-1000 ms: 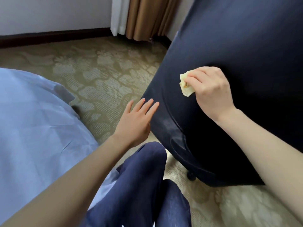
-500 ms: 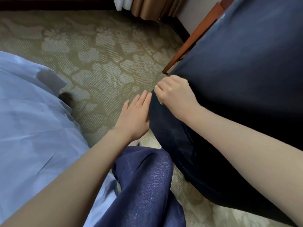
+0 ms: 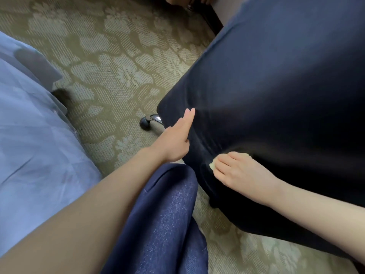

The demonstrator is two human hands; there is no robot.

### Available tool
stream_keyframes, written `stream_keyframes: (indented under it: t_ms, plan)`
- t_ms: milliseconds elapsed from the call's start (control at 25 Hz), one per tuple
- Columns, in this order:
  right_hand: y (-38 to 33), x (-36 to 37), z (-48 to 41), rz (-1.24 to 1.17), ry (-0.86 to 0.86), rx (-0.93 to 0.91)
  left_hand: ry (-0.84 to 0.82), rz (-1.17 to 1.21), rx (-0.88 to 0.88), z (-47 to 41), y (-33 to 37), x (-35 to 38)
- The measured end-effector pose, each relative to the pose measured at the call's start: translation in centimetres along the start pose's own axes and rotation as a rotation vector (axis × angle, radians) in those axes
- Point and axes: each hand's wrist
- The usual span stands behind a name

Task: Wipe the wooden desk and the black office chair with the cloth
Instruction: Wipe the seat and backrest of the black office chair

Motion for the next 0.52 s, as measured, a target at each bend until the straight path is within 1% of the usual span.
stream_keyframes:
  t_ms: [40, 120, 200, 320, 440, 520]
  plan:
    - [0.1, -0.4, 1.0, -0.01, -0.035, -0.03, -0.009, -0.009, -0.001, -0.2, 0.0, 0.1]
    - [1.3, -1.7, 1.8, -0.051, 0.003, -0.027, -0.035, -0.041, -0.005, -0.3, -0.5, 0.0]
    - [3.2, -3.6, 0.6, -0.066, 0.114, 0.044, -0.065, -0.091, 0.002, -0.3, -0.9, -0.2]
    - [6.8, -6.8, -3.4, -0.06, 0.279, 0.211, -0.089, -0.19, 0.013, -0.5, -1.4, -0.7]
    - [9.9, -9.0, -8.4, -0.031, 0.291, 0.332, -0.093, -0.243, 0.017, -0.5, -1.4, -1.0]
    - [11.0, -8.9, -11.6, -0.019, 0.28, 0.363, -0.067, -0.25, 0.015, -0.3, -1.4, -1.3]
Point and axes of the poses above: each hand's wrist, its own z-axis away from the middle knuckle, its own x-axis out of the palm, y = z × x, and after that the axes turned 1 degree about -x, right-handed
